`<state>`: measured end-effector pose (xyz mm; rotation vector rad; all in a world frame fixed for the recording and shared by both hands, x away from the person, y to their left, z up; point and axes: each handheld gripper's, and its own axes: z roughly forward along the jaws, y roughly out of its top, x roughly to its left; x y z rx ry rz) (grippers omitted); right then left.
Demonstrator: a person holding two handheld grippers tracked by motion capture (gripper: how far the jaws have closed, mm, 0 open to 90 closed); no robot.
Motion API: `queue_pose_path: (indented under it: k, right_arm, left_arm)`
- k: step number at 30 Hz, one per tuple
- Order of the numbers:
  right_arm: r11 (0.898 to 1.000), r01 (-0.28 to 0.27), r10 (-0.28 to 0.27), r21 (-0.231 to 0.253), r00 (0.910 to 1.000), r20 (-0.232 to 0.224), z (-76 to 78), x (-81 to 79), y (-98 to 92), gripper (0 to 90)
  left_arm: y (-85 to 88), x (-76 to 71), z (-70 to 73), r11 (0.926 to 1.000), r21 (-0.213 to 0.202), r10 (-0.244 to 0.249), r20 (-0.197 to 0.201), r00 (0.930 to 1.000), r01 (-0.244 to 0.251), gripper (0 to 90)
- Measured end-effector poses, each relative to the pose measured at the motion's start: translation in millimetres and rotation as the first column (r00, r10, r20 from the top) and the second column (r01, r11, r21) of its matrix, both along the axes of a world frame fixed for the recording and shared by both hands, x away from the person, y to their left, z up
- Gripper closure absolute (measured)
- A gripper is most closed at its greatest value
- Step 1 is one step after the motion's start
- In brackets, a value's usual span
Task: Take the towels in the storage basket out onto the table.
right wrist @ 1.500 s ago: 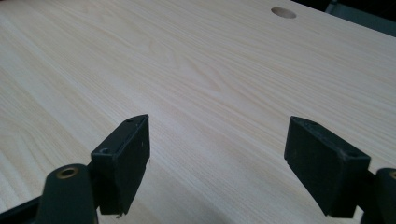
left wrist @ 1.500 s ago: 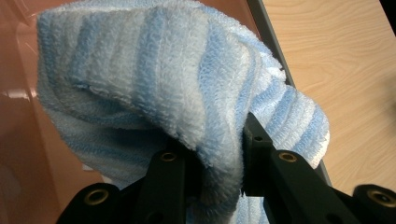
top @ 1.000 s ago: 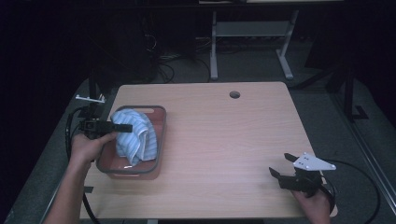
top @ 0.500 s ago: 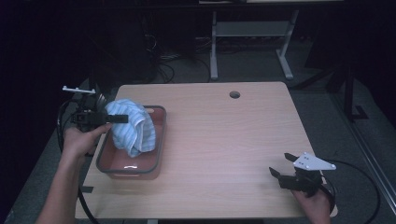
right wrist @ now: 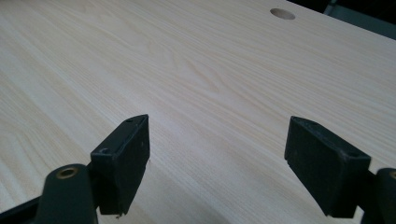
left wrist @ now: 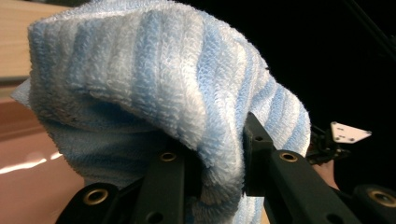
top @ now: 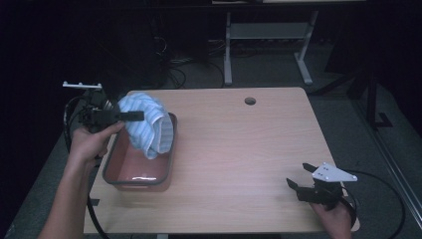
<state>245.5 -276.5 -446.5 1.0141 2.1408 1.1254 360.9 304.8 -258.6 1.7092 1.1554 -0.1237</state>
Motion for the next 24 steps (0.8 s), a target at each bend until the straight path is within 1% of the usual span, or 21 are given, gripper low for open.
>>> queue_pose_path:
  k: [1,2,3,4,5,6,7,8,10,11,12,14,15,16,17,18,19,20,22,24]
  right_arm:
    - [1.000,0.002,-0.002,-0.001,1.0000,-0.002,-0.2,0.0,-0.1,21.3]
    - [1.000,0.002,-0.002,0.001,1.0000,0.000,-0.2,0.0,-0.2,21.2]
    - [1.000,0.004,-0.004,0.002,1.0000,-0.003,-0.1,-0.3,-0.2,21.1]
    - [1.000,0.004,-0.004,0.002,1.0000,-0.003,-0.1,-0.3,-0.2,21.1]
    - [1.000,0.004,-0.004,0.001,1.0000,-0.002,-0.2,-0.2,-0.7,20.9]
    - [1.000,0.004,-0.004,0.001,1.0000,-0.002,-0.2,-0.2,-0.7,20.9]
    - [1.000,0.008,-0.008,0.002,1.0000,-0.005,-0.4,-0.4,-1.6,20.5]
    - [1.000,0.008,-0.008,0.002,1.0000,-0.005,-0.4,-0.4,-1.6,20.5]
    - [1.000,0.009,-0.009,0.002,1.0000,0.001,-0.8,-0.1,-2.7,20.3]
    - [1.000,0.009,-0.009,0.001,1.0000,0.000,-0.8,0.1,-3.5,20.3]
    - [1.000,0.009,-0.009,0.001,1.0000,0.001,-0.7,0.0,-3.9,20.3]
    - [1.000,0.010,-0.010,0.002,1.0000,0.000,-0.3,-0.3,-4.0,20.3]
    - [1.000,0.012,-0.012,0.003,0.9999,0.001,0.2,-0.4,-4.3,20.3]
    - [1.000,0.012,-0.012,0.003,0.9999,0.001,0.2,-0.4,-4.3,20.3]
    - [1.000,0.012,-0.012,0.004,0.9999,0.001,0.3,-0.4,-4.5,20.2]
    - [1.000,0.012,-0.012,0.004,0.9999,0.001,0.3,-0.4,-4.5,20.2]
    - [1.000,0.011,-0.011,0.004,0.9999,0.001,0.3,-0.5,-4.6,20.3]
    - [1.000,0.013,-0.013,0.004,0.9999,0.001,0.4,-0.6,-5.1,20.2]
    - [1.000,0.016,-0.016,0.008,0.9999,0.001,0.8,-1.0,-5.8,20.2]
    - [1.000,0.016,-0.016,0.010,0.9999,0.003,0.9,-1.1,-6.0,20.2]
  left_arm:
    - [-7.9,1.4,3.6,0.9998,-0.001,-0.019,0.009,0.9998,0.019,73.7]
    - [-12.1,2.1,4.9,0.9996,-0.007,-0.027,0.011,0.9996,0.027,73.7]
    - [-12.1,2.1,4.9,0.9996,-0.007,-0.027,0.011,0.9996,0.027,73.7]
    - [-16.7,2.9,6.1,0.9994,-0.003,-0.034,0.011,0.9994,0.034,73.7]
    - [-25.9,4.8,7.1,0.9987,0.002,-0.050,0.013,0.9986,0.050,73.7]
    - [-25.9,4.8,7.1,0.9987,0.002,-0.050,0.013,0.9986,0.050,73.7]
    - [-36.2,7.0,6.4,0.9978,0.008,-0.066,0.011,0.9978,0.066,73.6]
    - [-36.2,7.0,6.4,0.9978,0.008,-0.066,0.011,0.9978,0.066,73.6]
    - [-46.2,9.5,4.2,0.9964,0.013,-0.084,0.006,0.9965,0.084,73.6]
    - [-56.4,12.0,1.2,0.9951,0.018,-0.097,-0.002,0.9953,0.097,73.6]
    - [-56.4,12.0,1.2,0.9951,0.018,-0.097,-0.002,0.9953,0.097,73.6]
    - [-66.7,14.1,-1.9,0.9936,0.024,-0.110,-0.012,0.9939,0.110,73.6]
    - [-77.0,16.3,-5.2,0.9918,0.029,-0.124,-0.019,0.9921,0.124,73.5]
    - [-77.0,16.3,-5.2,0.9918,0.029,-0.124,-0.019,0.9921,0.124,73.5]
    - [-87.2,18.1,-8.1,0.9895,0.036,-0.139,-0.026,0.9900,0.140,73.5]
    - [-87.2,18.1,-8.1,0.9895,0.036,-0.139,-0.026,0.9900,0.140,73.4]
    - [-92.0,18.8,-9.5,0.9882,0.039,-0.147,-0.030,0.9887,0.148,73.4]
    - [-100.4,20.2,-11.7,0.9865,0.044,-0.156,-0.036,0.9871,0.158,73.3]
    - [-107.5,21.3,-13.1,0.9842,0.047,-0.169,-0.041,0.9848,0.171,73.3]
    - [-110.8,21.6,-13.5,0.9837,0.047,-0.172,-0.043,0.9842,0.174,73.3]
